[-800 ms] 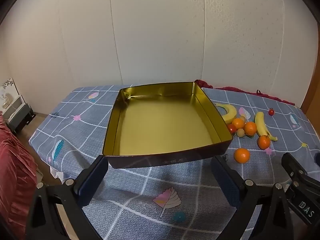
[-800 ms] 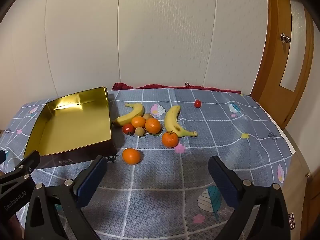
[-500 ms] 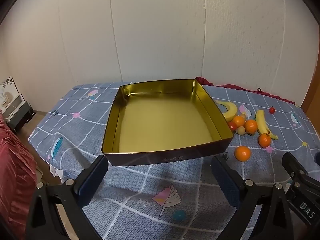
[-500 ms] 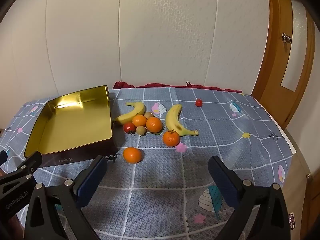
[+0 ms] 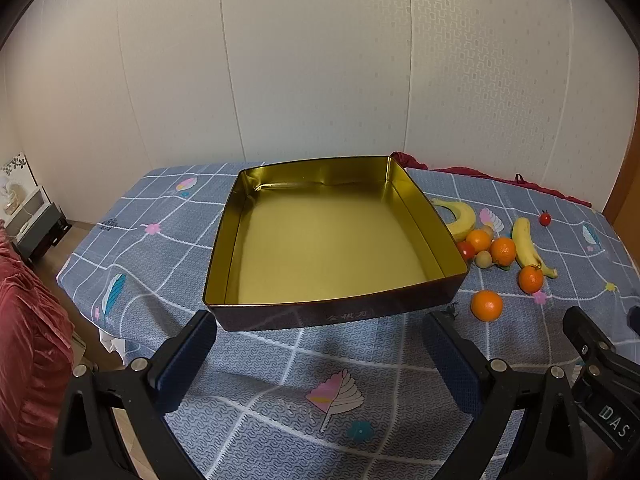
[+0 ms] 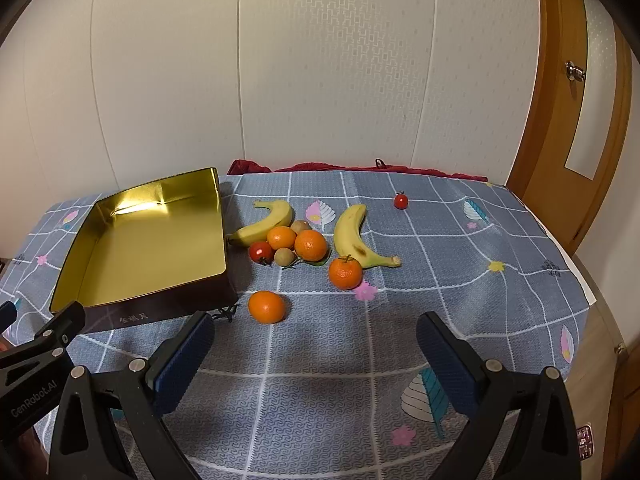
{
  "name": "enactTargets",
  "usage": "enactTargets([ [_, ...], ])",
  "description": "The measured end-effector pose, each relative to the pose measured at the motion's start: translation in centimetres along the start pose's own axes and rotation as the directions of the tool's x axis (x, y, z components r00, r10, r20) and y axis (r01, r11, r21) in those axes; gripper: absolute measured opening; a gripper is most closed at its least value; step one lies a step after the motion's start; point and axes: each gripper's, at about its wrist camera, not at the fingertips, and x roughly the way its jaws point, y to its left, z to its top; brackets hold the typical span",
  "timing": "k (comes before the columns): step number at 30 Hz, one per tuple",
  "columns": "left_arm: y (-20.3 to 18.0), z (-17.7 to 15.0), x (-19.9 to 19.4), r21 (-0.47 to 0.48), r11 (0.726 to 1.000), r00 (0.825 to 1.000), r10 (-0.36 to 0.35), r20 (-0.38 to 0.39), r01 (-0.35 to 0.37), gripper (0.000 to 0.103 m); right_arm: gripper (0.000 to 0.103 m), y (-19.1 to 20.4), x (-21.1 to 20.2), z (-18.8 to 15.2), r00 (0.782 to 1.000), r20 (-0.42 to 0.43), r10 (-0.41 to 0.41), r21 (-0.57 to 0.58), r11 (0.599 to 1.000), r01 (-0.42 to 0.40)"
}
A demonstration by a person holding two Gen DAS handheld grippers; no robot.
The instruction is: Organize fruits
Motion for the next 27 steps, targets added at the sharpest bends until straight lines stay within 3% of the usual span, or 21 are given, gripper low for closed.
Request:
enactTargets([
  [27, -0.29, -0.18, 0.27, 0.016, 1.000, 1.000, 0.006, -0.009, -0.006, 0.103, 0.103, -0.02, 0.22, 0.27, 1.000, -0.012, -0.001, -0.003, 1.000, 0.001],
])
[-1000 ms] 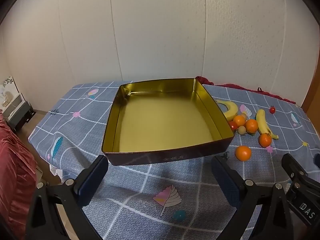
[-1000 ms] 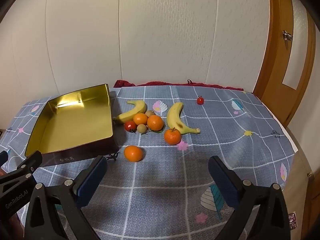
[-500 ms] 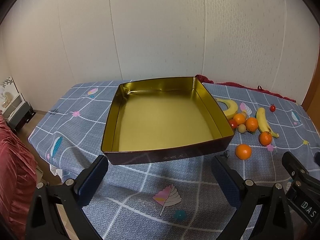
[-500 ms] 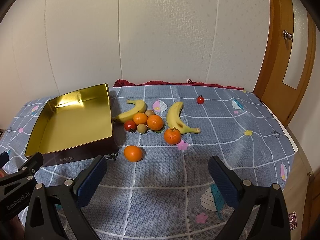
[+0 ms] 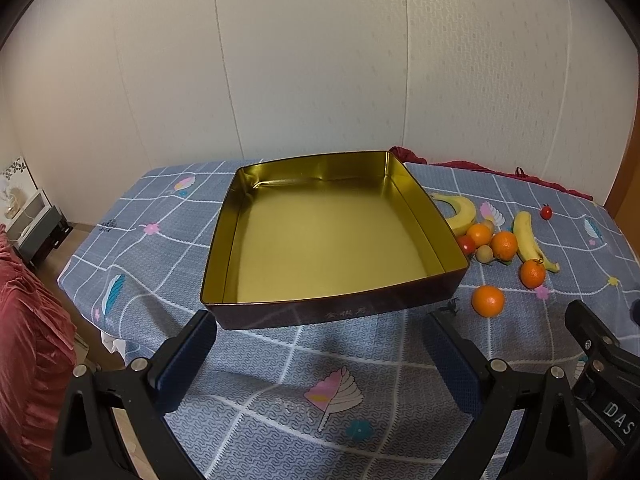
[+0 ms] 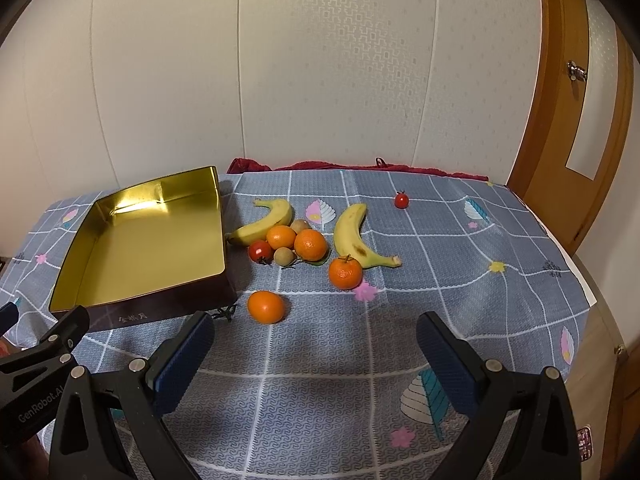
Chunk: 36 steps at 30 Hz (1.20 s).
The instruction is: Organize fruits
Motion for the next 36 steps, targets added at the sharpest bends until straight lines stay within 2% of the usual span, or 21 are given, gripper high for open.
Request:
enactTargets([
  [25, -0.1, -0.3, 0.8, 0.004, 1.000, 1.000, 0.003, -0.028, -0.003, 0.103, 0.103, -0.3, 0.5, -0.3, 1.000, -0.009, 0.005, 0.011, 1.000, -0.005],
  [30, -0.5, -0.4, 1.1, 0.022, 1.000, 0.999, -0.012, -0.049, 0.013, 0.103, 0.103, -0.5, 0.7, -0.4, 1.000, -0.012, 0.011, 0.020, 1.000, -0.011],
  [36, -1.2, -0.5, 0.9, 0.058, 0.998, 1.000, -0.007, -0.030, 0.009, 0.103, 0.103, -0.4, 0.6, -0.5, 1.000, -0.002, 0.013, 0.009, 1.000, -0.013],
])
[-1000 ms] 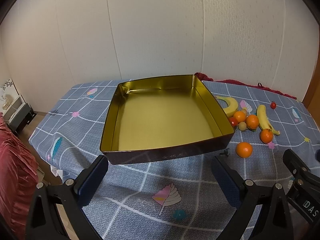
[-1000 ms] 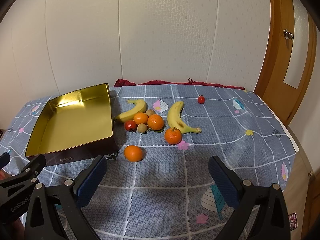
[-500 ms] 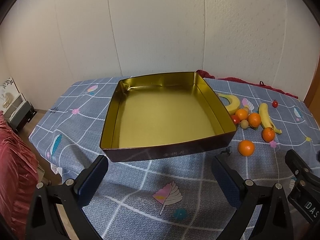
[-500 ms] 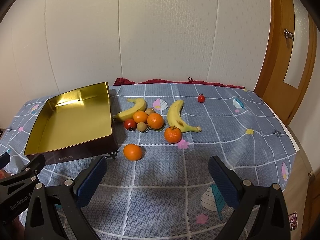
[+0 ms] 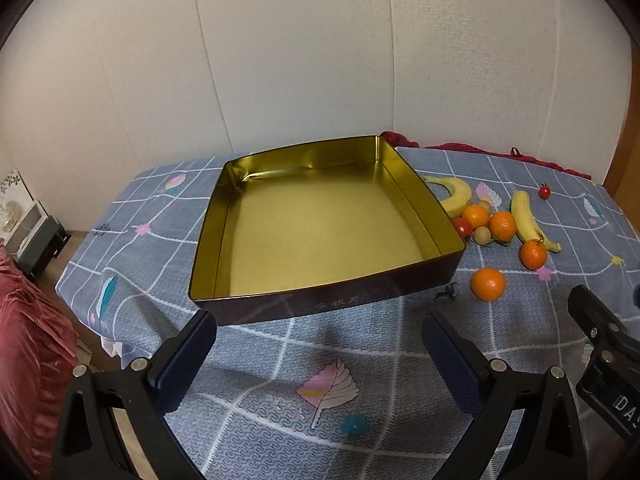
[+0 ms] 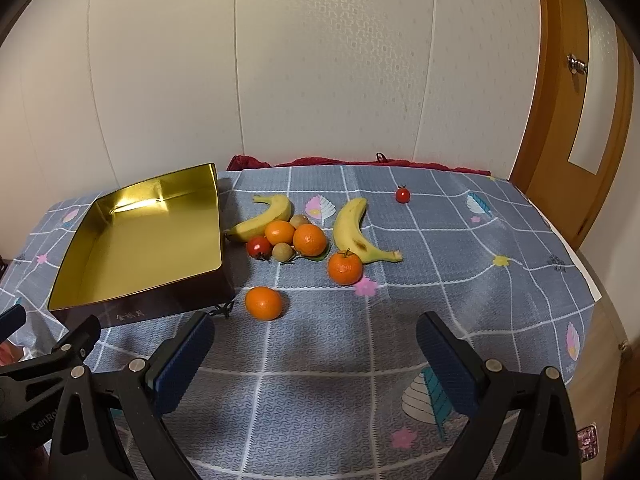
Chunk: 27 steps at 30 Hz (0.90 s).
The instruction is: Organize fruits
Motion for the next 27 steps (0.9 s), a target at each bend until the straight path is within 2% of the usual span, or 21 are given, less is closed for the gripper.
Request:
enactTargets([
  [4, -0.1, 0.0, 0.0, 0.004, 1.000, 1.000, -0.022, 0.018, 0.022, 0.103, 0.103, -0.4, 0.2, 0.0, 1.000, -0.001, -0.008, 0.007, 1.000, 0.008],
  [8, 0.1, -0.4, 0.0, 0.005, 0.996, 0.993, -0.093, 0.067, 0.092, 0.103, 0.102, -1.7, 1.4, -0.2, 0.999, -0.027, -0.039, 0.021, 0.999, 0.039],
  [9, 0.0, -0.5, 0.2, 0.006, 0.995, 0.993, -0.100, 0.063, 0.100, 0.103, 0.100, -1.9, 1.7, -0.3, 0.998, -0.033, -0.046, 0.018, 0.999, 0.046],
  [11, -0.3, -0.6, 0.7, 0.016, 0.993, 0.992, -0.118, 0.034, 0.117, 0.103, 0.092, -2.8, 2.6, -0.7, 0.997, -0.059, -0.048, 0.014, 0.999, 0.049],
  [14, -0.9, -0.8, 1.7, 0.010, 0.982, 0.982, -0.186, -0.019, 0.186, 0.101, 0.082, -4.7, 4.1, -1.3, 0.993, -0.115, 0.016, 0.053, 0.999, -0.010],
  [18, -2.3, -1.2, 2.6, 0.039, 0.974, 0.972, -0.218, -0.084, 0.222, 0.101, 0.079, -7.2, 5.5, -2.0, 0.985, -0.162, 0.065, 0.156, 0.987, -0.040],
  [20, -2.7, -1.4, 3.0, 0.039, 0.966, 0.962, -0.250, -0.114, 0.255, 0.101, 0.072, -8.1, 6.1, -1.8, 0.980, -0.169, 0.104, 0.203, 0.977, -0.069],
  [23, -3.1, -1.3, 3.4, 0.000, 0.951, 0.942, -0.305, -0.142, 0.308, 0.101, 0.069, -8.8, 6.7, -0.6, 0.979, -0.149, 0.140, 0.244, 0.965, -0.100],
  [25, -3.3, -0.9, 3.6, -0.004, 0.951, 0.941, -0.306, -0.143, 0.309, 0.102, 0.067, -8.8, 7.6, 0.4, 0.980, -0.128, 0.151, 0.245, 0.963, -0.116],
  [27, -3.7, -0.4, 3.7, 0.012, 0.953, 0.946, -0.298, -0.127, 0.302, 0.102, 0.061, -8.3, 8.9, 1.3, 0.977, -0.132, 0.168, 0.231, 0.964, -0.134],
])
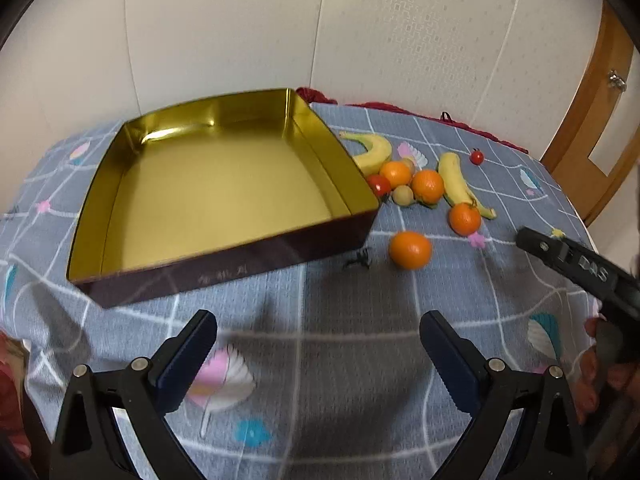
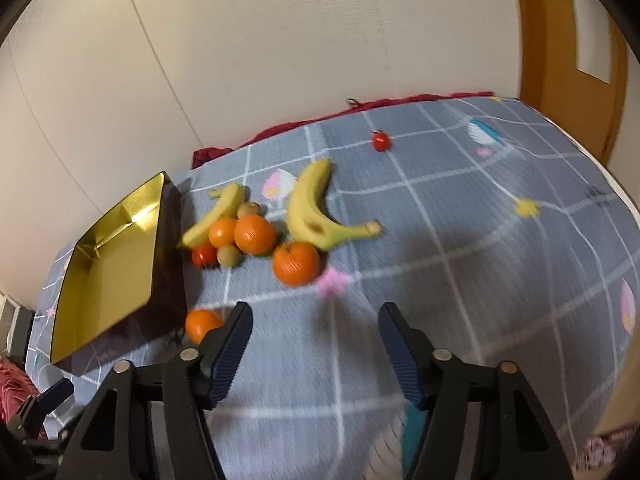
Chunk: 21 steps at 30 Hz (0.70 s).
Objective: Organize fruits
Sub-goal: 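Close the left gripper on a loose mandarin while the right gripper grasps another mandarin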
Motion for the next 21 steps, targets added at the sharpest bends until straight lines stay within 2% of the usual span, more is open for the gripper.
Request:
enactTargets([
  [2, -0.3, 0.5, 0.2, 0.023, 1.000, 1.000, 0.014, 0.014, -0.014, 0.102, 0.052, 0.6, 1.8, 0.7, 0.999, -0.034, 0.006, -0.018, 1.000, -0.007],
  [5, -0.8, 1.1, 1.0, 0.062, 0.997, 0.998, 0.052, 0.026, -0.053, 0.101, 0.045, 0.7, 4.5, 1.3, 0.998, -0.068, -0.012, -0.016, 1.000, 0.011],
  [11, -1.0, 1.7, 3.0, 0.054, 0.998, 1.000, 0.014, 0.000, -0.014, 0.101, 0.044, -0.1, 6.7, 1.8, 0.999, -0.016, 0.034, 0.045, 0.998, -0.033],
  [17, -2.3, 2.0, 4.0, 0.092, 0.995, 0.999, -0.038, 0.023, 0.036, 0.101, 0.044, 0.1, 8.6, 1.5, 0.998, -0.019, 0.066, 0.032, 0.997, -0.065],
  [18, -2.3, 2.1, 4.1, 0.094, 0.995, 0.998, -0.049, 0.032, 0.046, 0.100, 0.041, 0.1, 8.5, 1.6, 0.998, 0.003, 0.067, 0.027, 0.997, -0.067],
  [21, -2.6, 2.2, 4.6, 0.096, 0.994, 0.998, -0.064, 0.029, 0.061, 0.100, 0.041, -0.1, 8.4, 1.6, 0.995, 0.004, 0.096, 0.030, 0.995, -0.096],
])
